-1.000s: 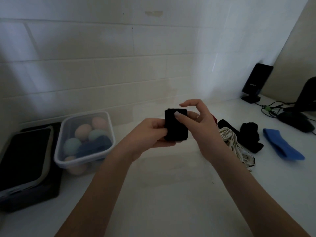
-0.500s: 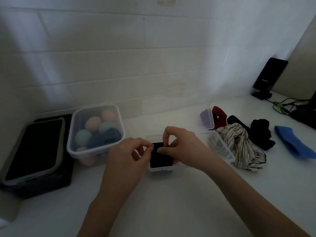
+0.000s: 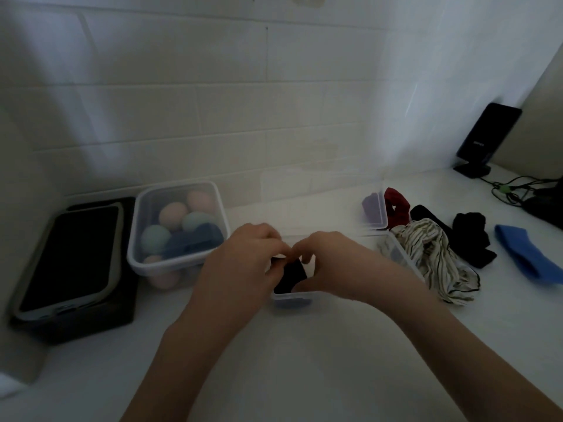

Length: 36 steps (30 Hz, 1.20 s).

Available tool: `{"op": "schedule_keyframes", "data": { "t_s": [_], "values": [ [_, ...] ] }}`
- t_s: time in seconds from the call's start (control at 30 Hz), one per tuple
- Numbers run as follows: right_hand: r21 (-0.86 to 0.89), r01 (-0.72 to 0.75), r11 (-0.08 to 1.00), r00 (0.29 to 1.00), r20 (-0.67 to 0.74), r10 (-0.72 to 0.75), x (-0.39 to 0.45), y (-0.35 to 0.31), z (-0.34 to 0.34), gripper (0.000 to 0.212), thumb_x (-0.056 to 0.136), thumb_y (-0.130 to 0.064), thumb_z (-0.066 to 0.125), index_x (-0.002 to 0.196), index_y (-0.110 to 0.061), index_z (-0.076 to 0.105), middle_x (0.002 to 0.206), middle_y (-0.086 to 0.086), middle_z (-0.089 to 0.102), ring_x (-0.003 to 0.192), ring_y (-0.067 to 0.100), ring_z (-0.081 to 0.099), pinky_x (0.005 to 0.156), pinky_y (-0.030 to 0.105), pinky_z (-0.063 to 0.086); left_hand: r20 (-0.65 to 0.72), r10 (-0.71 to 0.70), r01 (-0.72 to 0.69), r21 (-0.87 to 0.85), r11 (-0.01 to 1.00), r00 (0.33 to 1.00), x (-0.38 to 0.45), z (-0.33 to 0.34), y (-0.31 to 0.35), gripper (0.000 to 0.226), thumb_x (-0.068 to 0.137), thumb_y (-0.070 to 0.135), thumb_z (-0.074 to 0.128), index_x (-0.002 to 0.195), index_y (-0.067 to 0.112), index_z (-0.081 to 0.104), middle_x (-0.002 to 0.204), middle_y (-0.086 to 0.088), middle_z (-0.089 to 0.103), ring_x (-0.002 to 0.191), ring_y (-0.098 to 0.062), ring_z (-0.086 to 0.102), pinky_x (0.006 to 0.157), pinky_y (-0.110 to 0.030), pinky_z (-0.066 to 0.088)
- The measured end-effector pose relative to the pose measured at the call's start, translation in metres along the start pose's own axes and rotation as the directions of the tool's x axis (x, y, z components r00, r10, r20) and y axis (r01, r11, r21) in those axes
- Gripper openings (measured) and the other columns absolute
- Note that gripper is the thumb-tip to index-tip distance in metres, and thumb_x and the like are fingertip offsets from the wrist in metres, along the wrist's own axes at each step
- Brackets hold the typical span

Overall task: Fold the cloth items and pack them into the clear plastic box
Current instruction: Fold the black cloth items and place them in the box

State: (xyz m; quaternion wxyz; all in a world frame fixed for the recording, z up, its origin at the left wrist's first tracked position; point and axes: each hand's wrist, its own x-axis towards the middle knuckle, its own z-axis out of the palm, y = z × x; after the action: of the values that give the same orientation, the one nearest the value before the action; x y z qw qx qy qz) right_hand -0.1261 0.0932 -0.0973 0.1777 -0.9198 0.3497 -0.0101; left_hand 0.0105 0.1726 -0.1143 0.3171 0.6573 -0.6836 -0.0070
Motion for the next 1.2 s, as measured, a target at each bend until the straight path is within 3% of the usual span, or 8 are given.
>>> {"op": "schedule_keyframes", "data": {
  "t_s": [0.13, 0.27, 0.37, 0.67, 0.87, 0.97, 1.1, 1.2],
  "values": [
    [-0.142, 0.044, 0.989, 0.999, -0.006, -0.045, 0.003, -0.003, -0.001, 0.03, 0.081, -0.037, 0.067, 0.107, -0.022, 0.07, 0.103, 0.005, 0.069, 0.094, 0.023, 0.061, 0.077, 0.03, 0.048, 0.236, -0.073, 0.019, 0.225, 0.974, 0.969, 0.017, -0.009, 0.008, 0.025, 0.085, 0.03, 0.058, 0.107, 0.024, 0.068, 0.109, 0.0, 0.065, 0.106, -0.018, 0.052, 0.089, -0.035, 0.045],
    [-0.09, 0.026, 0.996, 0.999, 0.047, -0.022, 0.006, -0.002, 0.0, 0.032, 0.079, -0.038, 0.068, 0.103, -0.016, 0.067, 0.101, 0.006, 0.068, 0.09, 0.024, 0.061, 0.08, 0.034, 0.05, 0.395, -0.098, -0.099, 0.448, 0.889, 0.913, 0.025, -0.011, 0.023, 0.025, 0.084, 0.033, 0.054, 0.103, 0.024, 0.067, 0.09, -0.001, 0.053, 0.106, -0.02, 0.051, 0.069, -0.03, 0.036],
    [-0.079, -0.031, 0.996, 0.999, 0.027, 0.033, 0.006, 0.001, 0.001, 0.039, 0.077, -0.043, 0.069, 0.11, -0.025, 0.06, 0.091, -0.005, 0.055, 0.081, 0.016, 0.049, 0.073, 0.029, 0.041, 0.447, -0.084, -0.206, 0.561, 0.802, 0.89, 0.029, -0.007, 0.033, 0.02, 0.086, 0.029, 0.051, 0.098, 0.018, 0.062, 0.092, -0.005, 0.058, 0.103, -0.023, 0.049, 0.072, -0.03, 0.028],
    [-0.055, -0.125, 0.991, 0.986, -0.117, 0.118, 0.001, 0.014, 0.001, 0.03, 0.069, -0.047, 0.073, 0.077, -0.03, 0.049, 0.064, -0.011, 0.047, 0.068, 0.018, 0.051, 0.064, 0.029, 0.04, 0.551, -0.103, -0.228, 0.499, 0.836, 0.828, 0.054, 0.007, 0.044, 0.013, 0.083, 0.017, 0.057, 0.071, 0.017, 0.052, 0.059, 0.001, 0.041, 0.058, -0.019, 0.044, 0.059, -0.029, 0.036],
    [0.087, -0.129, 0.988, 0.991, -0.03, 0.132, 0.001, 0.023, -0.002, 0.038, 0.072, -0.04, 0.076, 0.106, -0.026, 0.065, 0.062, -0.016, 0.046, 0.057, 0.008, 0.046, 0.068, 0.028, 0.041, 0.665, -0.176, -0.258, 0.501, 0.826, 0.726, 0.082, 0.005, 0.05, 0.02, 0.064, 0.024, 0.078, 0.08, 0.016, 0.068, 0.064, 0.001, 0.056, 0.065, -0.021, 0.059, 0.061, -0.028, 0.047],
    [0.128, -0.133, 0.983, 0.991, 0.012, 0.132, 0.0, 0.028, -0.003, 0.043, 0.076, -0.036, 0.075, 0.114, -0.021, 0.062, 0.067, -0.007, 0.053, 0.057, 0.007, 0.047, 0.06, 0.023, 0.04, 0.646, -0.166, -0.234, 0.486, 0.842, 0.745, 0.088, 0.01, 0.053, 0.018, 0.068, 0.023, 0.074, 0.067, 0.014, 0.059, 0.061, 0.0, 0.053, 0.057, -0.018, 0.054, 0.057, -0.028, 0.044],
    [0.221, -0.076, 0.972, 0.995, -0.05, 0.089, 0.002, 0.039, 0.006, 0.028, 0.072, -0.031, 0.078, 0.088, -0.014, 0.064, 0.08, 0.009, 0.069, 0.068, 0.018, 0.06, 0.063, 0.027, 0.045, 0.537, -0.09, -0.228, 0.498, 0.837, 0.839, 0.074, 0.022, 0.059, 0.007, 0.079, 0.016, 0.059, 0.085, 0.015, 0.056, 0.068, 0.0, 0.047, 0.069, -0.021, 0.052, 0.062, -0.031, 0.041],
    [0.257, 0.014, 0.966, 0.987, -0.16, 0.029, 0.001, 0.042, 0.004, 0.025, 0.069, -0.02, 0.081, 0.08, -0.018, 0.058, 0.074, 0.0, 0.063, 0.064, 0.014, 0.055, 0.061, 0.027, 0.045, 0.499, -0.081, -0.221, 0.517, 0.827, 0.863, 0.064, 0.028, 0.057, 0.02, 0.087, 0.018, 0.052, 0.103, 0.01, 0.061, 0.083, -0.004, 0.049, 0.081, -0.024, 0.056, 0.068, -0.031, 0.042]
  ]
}}
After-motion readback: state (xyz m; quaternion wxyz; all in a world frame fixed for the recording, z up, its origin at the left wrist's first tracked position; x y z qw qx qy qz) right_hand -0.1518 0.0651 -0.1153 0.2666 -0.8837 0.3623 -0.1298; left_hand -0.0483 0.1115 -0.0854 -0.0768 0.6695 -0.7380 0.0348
